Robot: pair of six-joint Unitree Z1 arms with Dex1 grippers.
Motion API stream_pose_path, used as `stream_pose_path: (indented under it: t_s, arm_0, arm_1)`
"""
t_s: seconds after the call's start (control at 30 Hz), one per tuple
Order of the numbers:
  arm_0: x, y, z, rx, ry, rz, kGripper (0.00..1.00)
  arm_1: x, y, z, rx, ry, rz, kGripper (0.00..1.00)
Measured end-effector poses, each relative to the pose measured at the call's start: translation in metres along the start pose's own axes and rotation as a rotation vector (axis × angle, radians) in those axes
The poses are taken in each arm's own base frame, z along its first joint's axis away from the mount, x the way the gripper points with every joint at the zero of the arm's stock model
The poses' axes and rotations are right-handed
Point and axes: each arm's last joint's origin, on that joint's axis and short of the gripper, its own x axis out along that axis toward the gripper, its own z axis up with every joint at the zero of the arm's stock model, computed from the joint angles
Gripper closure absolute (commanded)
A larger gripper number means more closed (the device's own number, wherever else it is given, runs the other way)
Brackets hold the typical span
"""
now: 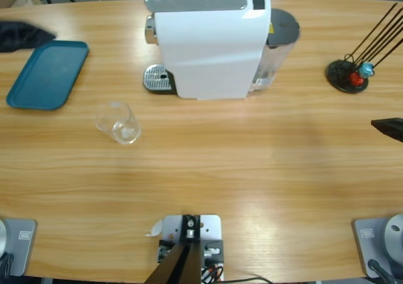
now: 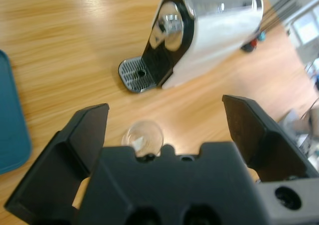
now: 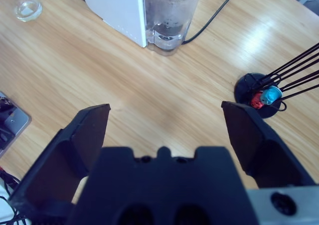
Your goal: Pour coffee
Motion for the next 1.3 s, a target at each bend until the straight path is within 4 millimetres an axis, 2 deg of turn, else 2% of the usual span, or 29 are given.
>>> stream_pose_path:
  t_s: [0.27,0.37,0.43,0.47,0.93,0.97,1.03,1.07,1.3]
  arm_0:
    - [0.054,0.008,0.054,-0.292,-0.036,-0.061,0.059]
    - [0.075,0.007,0.074,-0.373,-0.028,-0.082,0.078]
    - [0.088,0.008,0.082,-0.405,-0.009,-0.094,0.137]
    - [0.094,0.008,0.083,-0.415,0.002,-0.096,0.161]
    - [0.138,0.015,0.076,-0.527,0.18,-0.175,0.165]
    - [0.141,0.016,0.075,-0.53,0.189,-0.175,0.194]
    - [0.145,0.017,0.075,-0.532,0.194,-0.176,0.433]
    - [0.146,0.016,0.076,-0.53,0.192,-0.179,0.508]
    - [0.144,0.01,0.089,-0.507,0.163,-0.239,0.51]
  arm_1:
    - [0.0,0.0,0.0,0.0,0.0,0.0,0.0]
    - [0.0,0.0,0.0,0.0,0.0,0.0,0.0]
    - [0.0,0.0,0.0,0.0,0.001,0.0,0.0]
    - [0.0,0.0,0.0,0.0,0.001,0.0,0.0]
    - [0.0,0.0,0.0,0.0,0.002,0.0,0.0]
    - [0.0,0.0,0.0,0.0,0.002,0.0,0.0]
    - [0.0,0.0,0.0,0.0,0.002,0.0,0.0]
    - [0.0,0.0,0.0,0.0,0.002,0.0,0.0]
    - [0.001,0.0,0.0,0.0,0.003,0.0,0.0]
